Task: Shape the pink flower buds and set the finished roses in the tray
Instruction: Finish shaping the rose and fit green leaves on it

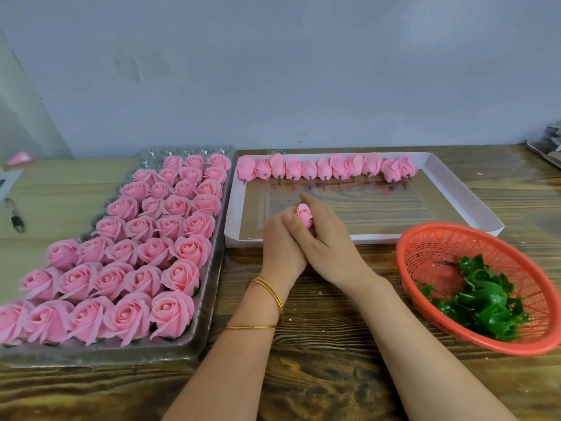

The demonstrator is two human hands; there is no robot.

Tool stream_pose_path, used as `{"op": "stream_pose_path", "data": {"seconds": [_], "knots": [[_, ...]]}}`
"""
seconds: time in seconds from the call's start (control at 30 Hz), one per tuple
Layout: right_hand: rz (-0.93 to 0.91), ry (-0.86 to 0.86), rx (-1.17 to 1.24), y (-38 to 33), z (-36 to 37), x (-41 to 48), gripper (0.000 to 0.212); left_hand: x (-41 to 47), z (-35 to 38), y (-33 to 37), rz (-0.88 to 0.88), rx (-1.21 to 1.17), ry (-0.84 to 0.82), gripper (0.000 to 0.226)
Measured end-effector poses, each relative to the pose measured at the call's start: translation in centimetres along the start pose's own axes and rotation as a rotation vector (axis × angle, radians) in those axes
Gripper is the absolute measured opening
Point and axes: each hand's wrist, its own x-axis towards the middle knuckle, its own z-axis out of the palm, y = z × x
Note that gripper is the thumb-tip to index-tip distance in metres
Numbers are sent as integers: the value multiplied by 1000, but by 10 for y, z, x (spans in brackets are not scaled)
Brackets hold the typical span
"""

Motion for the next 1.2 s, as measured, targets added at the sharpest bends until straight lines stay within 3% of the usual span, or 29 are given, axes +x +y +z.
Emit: {"op": "stream_pose_path", "data": {"seconds": [0.1, 0.17, 0.23, 0.3, 0.4, 0.47, 0.57, 0.7, 0.87, 1.2], "knots": [[4, -42, -52, 0, -2, 1, 84, 1, 1, -3, -14, -41, 32, 42], [-13, -56, -77, -1, -6, 1, 69, 2, 3, -7, -22, -44, 24, 39], [-41, -76, -85, -3, -11, 2, 38, 4, 4, -8, -57, -84, -12, 32], [-40, -114, -72, -5, -18, 4, 29, 6, 2, -7, -63, -94, -32, 32], [43, -125, 78, -11, -31, 8, 52, 5, -5, -2, -39, -189, -46, 31], [81, -70, 267, -15, -38, 14, 38, 3, -7, 1, -67, -357, -84, 23], [51, -3, 440, -21, -41, 22, 14, 1, -6, 1, -97, -397, -133, 24], [16, -105, 637, -23, -35, 32, 15, 0, -6, 0, -100, -435, -198, 15], [21, -289, 674, -15, -27, 34, 20, 0, -7, 3, -84, -524, -208, 29], [42, -339, 738, -5, -22, 27, 10, -2, -5, 3, -132, -584, -256, 31]]}}
